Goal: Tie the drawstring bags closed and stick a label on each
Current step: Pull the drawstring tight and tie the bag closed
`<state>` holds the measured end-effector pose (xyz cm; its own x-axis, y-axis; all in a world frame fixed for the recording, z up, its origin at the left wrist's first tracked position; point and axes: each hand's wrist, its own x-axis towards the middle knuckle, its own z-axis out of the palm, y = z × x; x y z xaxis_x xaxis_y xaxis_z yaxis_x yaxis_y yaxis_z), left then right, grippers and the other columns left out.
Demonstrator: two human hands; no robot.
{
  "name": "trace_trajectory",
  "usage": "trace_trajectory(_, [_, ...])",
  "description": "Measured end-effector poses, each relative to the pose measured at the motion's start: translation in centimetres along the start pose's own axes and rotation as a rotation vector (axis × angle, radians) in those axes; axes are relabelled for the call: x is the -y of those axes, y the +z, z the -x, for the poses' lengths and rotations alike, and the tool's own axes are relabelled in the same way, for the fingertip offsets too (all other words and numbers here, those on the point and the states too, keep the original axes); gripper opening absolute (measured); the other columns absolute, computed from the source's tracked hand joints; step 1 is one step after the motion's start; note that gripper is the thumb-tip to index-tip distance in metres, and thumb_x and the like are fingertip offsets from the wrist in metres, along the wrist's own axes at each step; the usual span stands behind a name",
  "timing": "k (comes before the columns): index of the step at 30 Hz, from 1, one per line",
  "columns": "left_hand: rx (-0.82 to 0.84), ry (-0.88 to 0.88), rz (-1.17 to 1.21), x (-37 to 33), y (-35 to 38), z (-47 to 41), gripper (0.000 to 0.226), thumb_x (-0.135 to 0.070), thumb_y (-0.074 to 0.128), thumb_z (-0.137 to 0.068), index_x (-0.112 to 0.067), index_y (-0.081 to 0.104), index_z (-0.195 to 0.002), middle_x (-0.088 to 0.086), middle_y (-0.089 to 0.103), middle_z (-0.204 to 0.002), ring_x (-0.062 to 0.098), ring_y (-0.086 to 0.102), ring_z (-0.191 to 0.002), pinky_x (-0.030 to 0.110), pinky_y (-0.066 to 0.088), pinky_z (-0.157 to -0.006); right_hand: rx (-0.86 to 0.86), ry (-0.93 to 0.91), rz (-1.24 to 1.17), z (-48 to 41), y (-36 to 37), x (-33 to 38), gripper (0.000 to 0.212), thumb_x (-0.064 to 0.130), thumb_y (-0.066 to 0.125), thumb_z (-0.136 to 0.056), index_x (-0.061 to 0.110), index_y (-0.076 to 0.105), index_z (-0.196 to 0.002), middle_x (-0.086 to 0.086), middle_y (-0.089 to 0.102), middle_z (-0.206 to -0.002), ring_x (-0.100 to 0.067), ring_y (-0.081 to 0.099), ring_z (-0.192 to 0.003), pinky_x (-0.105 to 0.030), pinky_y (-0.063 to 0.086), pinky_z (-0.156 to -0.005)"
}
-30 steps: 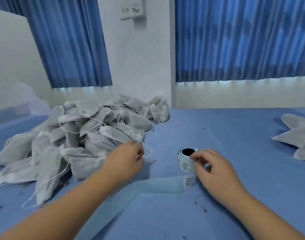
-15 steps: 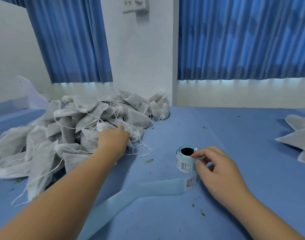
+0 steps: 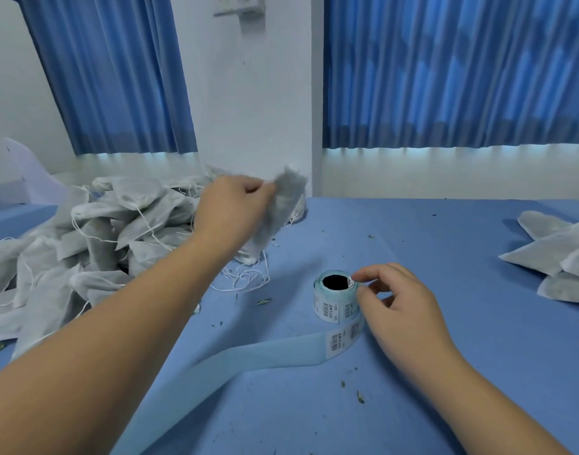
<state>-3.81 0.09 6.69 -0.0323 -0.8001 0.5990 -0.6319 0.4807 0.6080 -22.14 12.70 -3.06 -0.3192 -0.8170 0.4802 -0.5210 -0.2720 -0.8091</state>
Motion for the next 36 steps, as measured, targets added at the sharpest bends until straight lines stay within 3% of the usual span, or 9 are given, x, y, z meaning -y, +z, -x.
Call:
trace_trajectory(4, [0.094,-0.272,0.665,-3.5,0.7,0.7,0.026,-0.033,0.069,-0.088,-0.017,0.068,-0.067,-0.010,0.060,-0.054,0.009,0.051,-0.042,0.015,0.038,-0.043,-0.070,0.103,-0.214,-0.3,-0.6,0.5,0.021,0.019,0.061,-0.088,0.038,0.063,-0.096,0.021,0.065,-0.100,0.012,0.059,-0.078,-0.004,0.042,-0.063])
trace_trajectory(8, [0.258,-0.412,0.929,-5.9,2.9,2.4,0.013,-0.026,0.065,-0.091,-0.014,0.066,-0.086,-0.004,0.065,-0.063,0.009,0.054,-0.041,0.019,0.043,-0.043,-0.125,0.221,-0.509,-1.1,-1.8,0.8,0.020,0.030,0.060,-0.093,0.027,0.064,-0.112,0.007,0.070,-0.108,-0.006,0.069,-0.093,-0.027,0.051,-0.081])
trace_trajectory(12, [0.318,-0.477,1.033,-6.8,5.9,5.1,0.015,-0.022,0.059,-0.094,-0.010,0.067,-0.095,-0.001,0.068,-0.069,0.012,0.057,-0.046,0.022,0.047,-0.045,-0.084,0.279,-0.700,-1.5,-3.1,1.2,0.019,0.031,0.055,-0.097,0.016,0.066,-0.101,-0.004,0.074,-0.094,-0.025,0.073,-0.079,-0.026,0.052,-0.063])
trace_trajectory(15, [0.310,-0.577,1.183,-7.4,8.4,7.7,0.023,-0.022,0.052,-0.099,-0.009,0.069,-0.093,0.002,0.072,-0.072,0.013,0.065,-0.053,0.022,0.050,-0.049,-0.093,0.305,-0.591,-1.3,-3.6,1.2,0.016,0.023,0.057,-0.095,0.012,0.065,-0.087,-0.004,0.069,-0.070,-0.017,0.063,-0.053,-0.024,0.048,-0.050])
trace_trajectory(19, [0.360,-0.660,1.320,-8.7,12.0,11.0,0.042,-0.034,0.039,-0.105,-0.006,0.069,-0.095,0.010,0.073,-0.080,0.019,0.063,-0.053,0.027,0.049,-0.048,-0.265,0.357,-0.547,-1.6,-4.2,0.9,0.018,0.019,0.055,-0.092,0.010,0.061,-0.078,0.000,0.054,-0.050,-0.012,0.047,-0.040,-0.023,0.040,-0.040])
trace_trajectory(22, [0.385,-0.617,1.283,-9.9,13.1,12.0,0.045,-0.037,0.035,-0.106,-0.005,0.066,-0.096,0.015,0.074,-0.089,0.020,0.065,-0.054,0.027,0.051,-0.048,-0.389,0.438,-0.678,-2.1,-5.1,0.5,0.019,0.020,0.052,-0.094,0.010,0.059,-0.079,-0.001,0.056,-0.054,-0.012,0.044,-0.035,-0.021,0.037,-0.038])
trace_trajectory(27, [0.356,-0.366,1.003,-10.0,13.3,13.5,0.027,-0.024,0.042,-0.103,-0.013,0.066,-0.096,0.007,0.073,-0.098,0.020,0.070,-0.080,0.032,0.056,-0.076,-0.486,0.577,-0.815,-2.9,-6.7,-0.7,0.019,0.027,0.050,-0.095,0.013,0.062,-0.096,-0.004,0.063,-0.077,-0.009,0.047,-0.036,-0.019,0.037,-0.038])
trace_trajectory(32, [0.445,-0.125,0.828,-9.6,13.7,15.3,0.025,-0.040,0.043,-0.093,-0.026,0.064,-0.097,-0.005,0.069,-0.097,0.007,0.066,-0.084,0.033,0.053,-0.086,-0.547,0.515,-0.576,-3.4,-7.8,-1.7,0.019,0.030,0.049,-0.091,0.015,0.056,-0.082,-0.006,0.060,-0.068,-0.012,0.039,-0.037,-0.023,0.034,-0.041])
trace_trajectory(36, [0.448,-0.144,0.680,-8.2,14.5,14.9,0.017,-0.027,0.045,-0.102,-0.030,0.058,-0.092,-0.004,0.065,-0.097,0.017,0.062,-0.096,0.034,0.049,-0.091,-0.427,0.471,-0.461,-3.6,-8.4,-2.2,0.016,0.027,0.051,-0.090,0.014,0.056,-0.084,-0.004,0.063,-0.063,-0.013,0.031,-0.037,-0.019,0.024,-0.035])
